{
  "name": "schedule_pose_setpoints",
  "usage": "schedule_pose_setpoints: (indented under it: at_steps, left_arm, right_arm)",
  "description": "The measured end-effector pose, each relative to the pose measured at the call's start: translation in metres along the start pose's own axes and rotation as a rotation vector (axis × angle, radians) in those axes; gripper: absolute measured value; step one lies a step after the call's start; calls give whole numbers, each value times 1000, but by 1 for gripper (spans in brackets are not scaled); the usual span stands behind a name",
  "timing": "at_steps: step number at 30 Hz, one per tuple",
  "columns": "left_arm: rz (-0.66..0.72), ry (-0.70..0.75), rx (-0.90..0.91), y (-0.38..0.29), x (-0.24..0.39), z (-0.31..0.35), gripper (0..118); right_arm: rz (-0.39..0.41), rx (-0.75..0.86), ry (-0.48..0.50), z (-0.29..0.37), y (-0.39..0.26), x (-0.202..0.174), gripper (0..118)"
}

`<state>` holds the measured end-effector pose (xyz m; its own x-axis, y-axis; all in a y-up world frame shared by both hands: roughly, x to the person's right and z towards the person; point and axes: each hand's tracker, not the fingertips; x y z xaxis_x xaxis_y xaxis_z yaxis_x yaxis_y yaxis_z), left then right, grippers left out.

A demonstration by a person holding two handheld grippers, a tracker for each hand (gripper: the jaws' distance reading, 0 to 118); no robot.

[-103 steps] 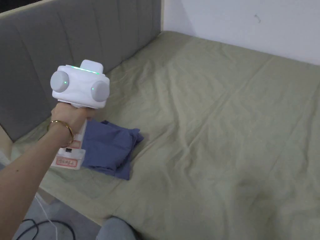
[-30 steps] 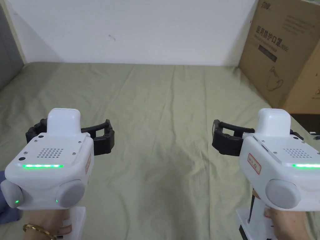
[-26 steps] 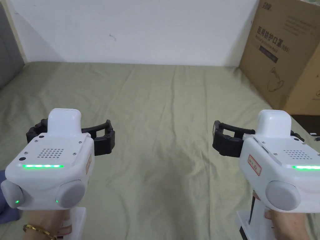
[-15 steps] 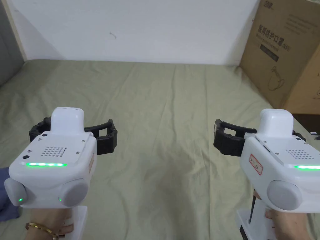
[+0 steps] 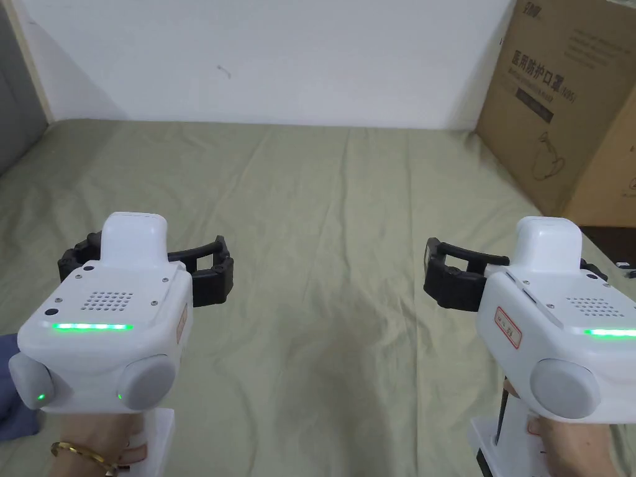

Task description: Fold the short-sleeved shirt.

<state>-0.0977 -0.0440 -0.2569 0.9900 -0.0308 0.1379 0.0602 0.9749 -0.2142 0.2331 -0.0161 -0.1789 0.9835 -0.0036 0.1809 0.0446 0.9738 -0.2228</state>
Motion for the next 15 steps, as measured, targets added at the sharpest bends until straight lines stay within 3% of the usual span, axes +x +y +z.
schedule_pose_setpoints:
  at_steps: [15]
  left_arm:
    - [1, 3, -8, -3, -1, 0, 111]
  right_arm:
    - [2, 0, 5, 0, 0, -2, 118]
